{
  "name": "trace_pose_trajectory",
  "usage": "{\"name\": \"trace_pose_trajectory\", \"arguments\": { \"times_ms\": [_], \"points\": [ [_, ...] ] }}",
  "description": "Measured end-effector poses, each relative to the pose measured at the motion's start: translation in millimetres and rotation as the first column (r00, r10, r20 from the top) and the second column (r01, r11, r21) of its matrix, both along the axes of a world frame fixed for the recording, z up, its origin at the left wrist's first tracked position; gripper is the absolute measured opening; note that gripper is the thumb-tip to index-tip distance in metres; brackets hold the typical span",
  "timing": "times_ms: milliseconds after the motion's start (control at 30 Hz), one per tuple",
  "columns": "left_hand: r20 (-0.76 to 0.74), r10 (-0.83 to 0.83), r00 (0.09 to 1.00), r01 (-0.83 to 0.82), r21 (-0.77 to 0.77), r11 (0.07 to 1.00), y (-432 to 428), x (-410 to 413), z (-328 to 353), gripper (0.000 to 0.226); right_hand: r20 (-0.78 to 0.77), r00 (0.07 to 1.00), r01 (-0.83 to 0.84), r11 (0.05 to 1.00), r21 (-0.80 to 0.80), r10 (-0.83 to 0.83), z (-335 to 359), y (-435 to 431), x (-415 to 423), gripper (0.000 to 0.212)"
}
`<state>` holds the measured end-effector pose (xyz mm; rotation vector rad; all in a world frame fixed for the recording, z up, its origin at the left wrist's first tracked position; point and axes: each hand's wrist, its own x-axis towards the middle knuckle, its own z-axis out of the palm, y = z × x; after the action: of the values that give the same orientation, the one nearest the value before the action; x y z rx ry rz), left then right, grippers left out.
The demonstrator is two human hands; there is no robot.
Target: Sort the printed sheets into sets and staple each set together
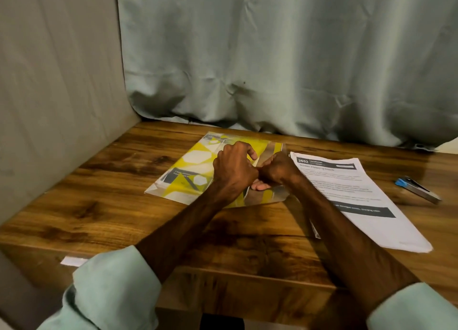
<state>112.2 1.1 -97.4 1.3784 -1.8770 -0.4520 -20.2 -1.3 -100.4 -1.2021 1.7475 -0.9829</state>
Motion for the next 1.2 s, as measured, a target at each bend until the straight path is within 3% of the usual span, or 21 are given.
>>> {"name": "trace_pose_trajectory", "arguments": {
  "times_ms": [133, 300, 367, 433, 500, 633, 867, 1033, 1200],
  "points": [
    [0.003, 0.02, 1.0, -0.02, 0.006, 1.0, -1.1, 1.5, -1.5, 0.026, -0.185, 0.981, 0.022, 0.983, -0.184, -0.057, 4.0, 9.3, -22.9, 0.022],
    [0.03, 0.054, 0.998, -0.052, -0.047, 0.998, -2.3, 2.6, 1.5, 0.02, -0.346, 0.889, 0.151, 0.905, -0.398, -0.3, 4.0, 36.0, -89.8, 0.012],
    [0.044, 0.065, 0.997, -0.062, -0.07, 0.996, -3.1, 2.7, 1.8, 0.019, -0.48, 0.785, 0.209, 0.896, -0.391, -0.392, 1.3, 50.2, -124.7, 0.004],
    [0.063, 0.066, 0.996, -0.061, -0.081, 0.995, -3.7, 1.7, 0.6, 0.022, -0.619, 0.678, 0.281, 0.918, -0.281, -0.397, -1.5, 66.1, -156.0, 0.025],
    [0.069, 0.065, 0.996, -0.059, -0.083, 0.995, -3.2, 0.6, -1.6, 0.025, -0.681, 0.646, 0.335, 0.93, -0.154, -0.346, -7.5, 81.9, -177.9, 0.051],
    [0.073, 0.067, 0.995, -0.062, -0.065, 0.996, -4.0, -1.6, -4.9, 0.027, -0.689, 0.68, 0.349, 0.937, 0.001, -0.252, -16.6, 94.7, -199.5, 0.077],
    [0.12, 0.049, 0.992, -0.043, -0.053, 0.998, -4.4, -6.5, -10.7, 0.027, -0.643, 0.692, 0.419, 0.908, -0.012, -0.328, -5.9, 89.0, -214.5, 0.079],
    [0.115, 0.053, 0.992, -0.047, -0.054, 0.997, -7.2, -6.1, -11.9, 0.027, -0.587, 0.694, 0.471, 0.88, -0.069, -0.417, -9.4, 85.4, -229.7, 0.039],
    [0.131, 0.056, 0.99, -0.05, -0.049, 0.998, -7.5, -6.9, -13.7, 0.028, -0.593, 0.658, 0.496, 0.859, -0.123, -0.465, -10.0, 89.6, -227.9, 0.029]
  ]
}}
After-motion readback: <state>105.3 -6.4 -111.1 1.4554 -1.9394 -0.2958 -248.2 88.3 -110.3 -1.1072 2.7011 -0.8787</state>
